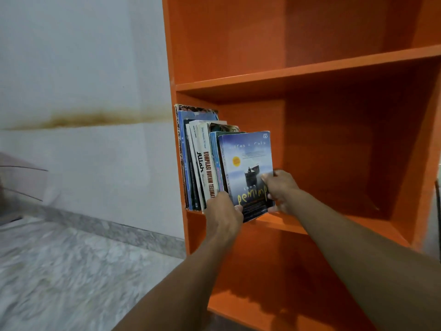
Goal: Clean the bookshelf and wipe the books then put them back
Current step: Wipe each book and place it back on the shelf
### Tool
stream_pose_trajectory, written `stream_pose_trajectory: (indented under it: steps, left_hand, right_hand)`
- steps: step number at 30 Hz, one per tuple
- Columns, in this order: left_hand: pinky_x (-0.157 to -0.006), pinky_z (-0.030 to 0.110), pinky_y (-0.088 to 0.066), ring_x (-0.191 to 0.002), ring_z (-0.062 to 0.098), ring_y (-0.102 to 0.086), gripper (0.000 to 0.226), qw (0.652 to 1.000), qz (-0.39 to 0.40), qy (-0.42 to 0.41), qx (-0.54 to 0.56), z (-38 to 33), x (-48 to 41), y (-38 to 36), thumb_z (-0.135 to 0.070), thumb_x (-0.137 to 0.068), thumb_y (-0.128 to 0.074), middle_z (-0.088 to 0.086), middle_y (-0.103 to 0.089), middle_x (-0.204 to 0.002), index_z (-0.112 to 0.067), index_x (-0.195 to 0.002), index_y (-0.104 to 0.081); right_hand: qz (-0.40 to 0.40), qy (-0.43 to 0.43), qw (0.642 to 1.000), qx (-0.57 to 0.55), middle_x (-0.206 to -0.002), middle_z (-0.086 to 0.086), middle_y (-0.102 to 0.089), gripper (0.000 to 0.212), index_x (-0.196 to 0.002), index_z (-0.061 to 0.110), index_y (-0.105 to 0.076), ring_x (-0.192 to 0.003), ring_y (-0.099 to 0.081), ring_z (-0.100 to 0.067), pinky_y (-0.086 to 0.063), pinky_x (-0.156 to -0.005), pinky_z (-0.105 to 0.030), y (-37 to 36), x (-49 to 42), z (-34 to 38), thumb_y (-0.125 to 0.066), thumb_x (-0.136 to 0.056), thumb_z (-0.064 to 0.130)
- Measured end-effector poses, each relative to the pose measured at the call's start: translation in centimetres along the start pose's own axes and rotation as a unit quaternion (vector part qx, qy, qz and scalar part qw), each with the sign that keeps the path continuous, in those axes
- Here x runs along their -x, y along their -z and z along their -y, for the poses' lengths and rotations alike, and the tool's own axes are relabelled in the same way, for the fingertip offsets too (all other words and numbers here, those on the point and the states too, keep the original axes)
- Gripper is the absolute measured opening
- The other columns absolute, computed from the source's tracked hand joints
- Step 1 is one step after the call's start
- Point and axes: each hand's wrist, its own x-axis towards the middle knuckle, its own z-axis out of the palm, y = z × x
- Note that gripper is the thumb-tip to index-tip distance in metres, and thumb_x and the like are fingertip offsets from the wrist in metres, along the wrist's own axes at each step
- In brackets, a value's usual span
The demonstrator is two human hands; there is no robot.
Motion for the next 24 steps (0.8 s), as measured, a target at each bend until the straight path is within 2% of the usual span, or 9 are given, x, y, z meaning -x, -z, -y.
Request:
stream_pose_trajectory:
  steps: [1,5,7,9,12,15,18,21,24]
  left_hand:
    - [-0.052,0.02,-0.041,-0.077,0.018,-0.063,0.017,1.0,-0.006,0.004,-0.001,0.1,-0.2,-0.3,-0.023,-0.091,-0.068,0.007,-0.067,-0.087,-0.007,-0.09,-0.062]
    - [-0.066,0.031,-0.056,-0.082,0.021,-0.067,0.022,0.999,-0.025,0.018,0.011,0.1,-0.6,-1.1,-0.023,-0.089,-0.071,0.007,-0.067,-0.089,-0.007,-0.096,-0.059]
    - [-0.063,0.023,-0.051,-0.087,0.017,-0.065,0.027,0.999,-0.031,0.022,0.025,0.0,-0.6,-1.1,-0.021,-0.09,-0.069,0.007,-0.066,-0.097,-0.006,-0.107,-0.055]
    - [-0.052,0.014,-0.041,-0.083,0.01,-0.06,0.031,0.998,-0.039,0.019,0.034,0.0,-0.5,-1.0,-0.018,-0.092,-0.068,0.005,-0.064,-0.101,-0.006,-0.115,-0.052]
    - [-0.042,0.013,-0.031,-0.073,0.005,-0.053,0.027,0.998,-0.043,0.021,0.027,0.1,-0.8,-1.2,-0.019,-0.092,-0.068,-0.005,-0.054,-0.087,-0.009,-0.111,-0.052]
    - [-0.051,0.015,-0.034,-0.078,0.011,-0.057,0.023,0.998,-0.056,0.036,0.012,0.2,-1.4,-1.5,-0.025,-0.089,-0.071,-0.002,-0.058,-0.084,-0.009,-0.1,-0.058]
    - [-0.057,0.024,-0.041,-0.083,0.02,-0.065,0.024,0.997,-0.06,0.043,-0.007,0.4,-1.8,-1.8,-0.028,-0.086,-0.075,0.005,-0.066,-0.084,-0.008,-0.091,-0.062]
    - [-0.054,0.022,-0.038,-0.081,0.019,-0.065,0.025,0.998,-0.054,0.036,-0.011,0.6,-1.8,-1.7,-0.029,-0.085,-0.075,0.006,-0.066,-0.082,-0.007,-0.089,-0.064]
    - [-0.06,0.026,-0.041,-0.083,0.019,-0.063,0.025,0.998,-0.046,0.026,-0.023,1.0,-1.5,-1.7,-0.029,-0.086,-0.074,0.005,-0.065,-0.084,-0.007,-0.091,-0.063]
  right_hand:
    - [0.001,-0.007,1.0,-0.001,-0.096,-0.007,-0.059,0.016,-0.103,0.014,-0.062,-0.076,-0.053,-0.021,-0.053,-0.073,-0.048,-0.3,-0.6,0.0,-0.051,-0.097,0.024]
    - [0.02,-0.014,1.0,-0.007,-0.091,-0.007,-0.058,0.009,-0.1,0.017,-0.059,-0.074,-0.052,-0.021,-0.049,-0.063,-0.038,-1.0,-2.1,0.1,-0.054,-0.094,0.023]
    - [0.025,-0.009,1.0,-0.009,-0.087,-0.006,-0.059,0.007,-0.098,0.02,-0.059,-0.068,-0.052,-0.019,-0.049,-0.06,-0.034,-1.3,-2.6,0.0,-0.054,-0.095,0.023]
    - [0.024,-0.001,1.0,-0.01,-0.084,-0.004,-0.06,0.001,-0.096,0.023,-0.056,-0.066,-0.052,-0.018,-0.047,-0.056,-0.029,-1.6,-2.9,-0.3,-0.055,-0.096,0.024]
    - [0.014,0.027,0.999,0.027,-0.094,-0.006,-0.066,0.011,-0.092,0.031,-0.053,-0.079,-0.059,-0.025,-0.048,-0.061,-0.035,-1.8,-3.3,-0.9,-0.062,-0.091,0.024]
    - [-0.004,0.056,0.997,0.054,-0.094,-0.005,-0.069,0.019,-0.087,0.032,-0.052,-0.084,-0.066,-0.026,-0.053,-0.065,-0.038,-2.0,-3.2,-1.6,-0.066,-0.085,0.019]
    - [-0.023,0.087,0.991,0.102,-0.095,-0.003,-0.069,0.022,-0.093,0.027,-0.057,-0.087,-0.066,-0.026,-0.055,-0.074,-0.038,-1.9,-2.6,-2.1,-0.071,-0.079,0.017]
    - [-0.031,0.093,0.985,0.143,-0.101,-0.006,-0.065,0.032,-0.1,0.023,-0.051,-0.094,-0.064,-0.028,-0.055,-0.084,-0.041,-1.7,-2.2,-2.6,-0.074,-0.079,0.016]
    - [-0.035,0.081,0.983,0.163,-0.101,-0.007,-0.062,0.033,-0.103,0.019,-0.05,-0.096,-0.062,-0.028,-0.054,-0.085,-0.04,-1.5,-1.8,-2.8,-0.073,-0.08,0.016]
